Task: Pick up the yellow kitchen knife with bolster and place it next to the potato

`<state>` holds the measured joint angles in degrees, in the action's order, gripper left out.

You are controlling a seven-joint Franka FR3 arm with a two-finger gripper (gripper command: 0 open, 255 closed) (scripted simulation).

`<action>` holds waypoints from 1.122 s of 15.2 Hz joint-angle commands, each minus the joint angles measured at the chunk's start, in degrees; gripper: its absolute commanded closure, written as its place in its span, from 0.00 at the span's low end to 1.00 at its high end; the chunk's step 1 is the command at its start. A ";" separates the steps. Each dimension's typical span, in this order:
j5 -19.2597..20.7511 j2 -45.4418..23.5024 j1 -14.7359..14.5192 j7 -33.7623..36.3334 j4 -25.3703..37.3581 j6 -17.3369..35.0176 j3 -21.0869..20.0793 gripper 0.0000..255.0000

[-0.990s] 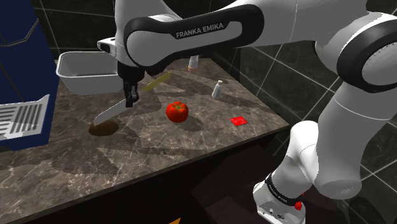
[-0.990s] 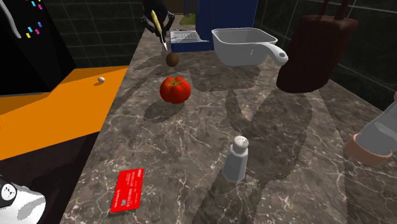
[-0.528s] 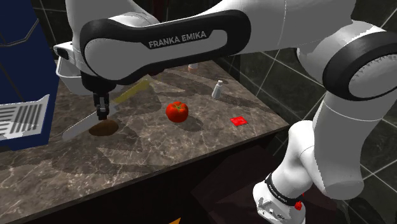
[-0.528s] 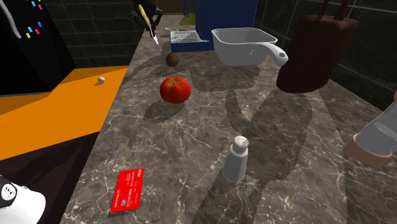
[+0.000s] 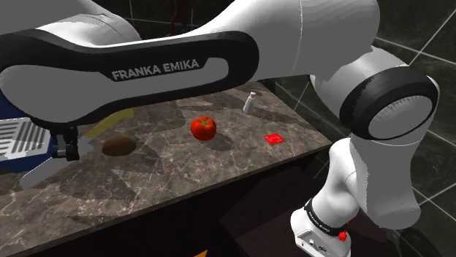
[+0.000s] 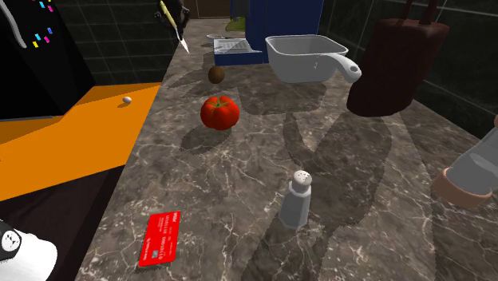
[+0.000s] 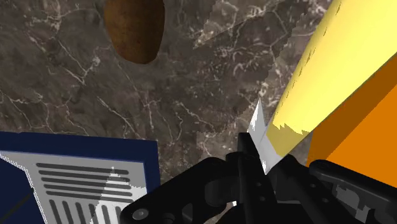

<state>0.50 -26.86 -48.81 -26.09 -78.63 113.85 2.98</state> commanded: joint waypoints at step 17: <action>0.31 -5.26 -1.26 2.01 -4.11 9.31 -0.38 1.00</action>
<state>0.84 -31.45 -50.08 -24.08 -82.93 122.73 2.62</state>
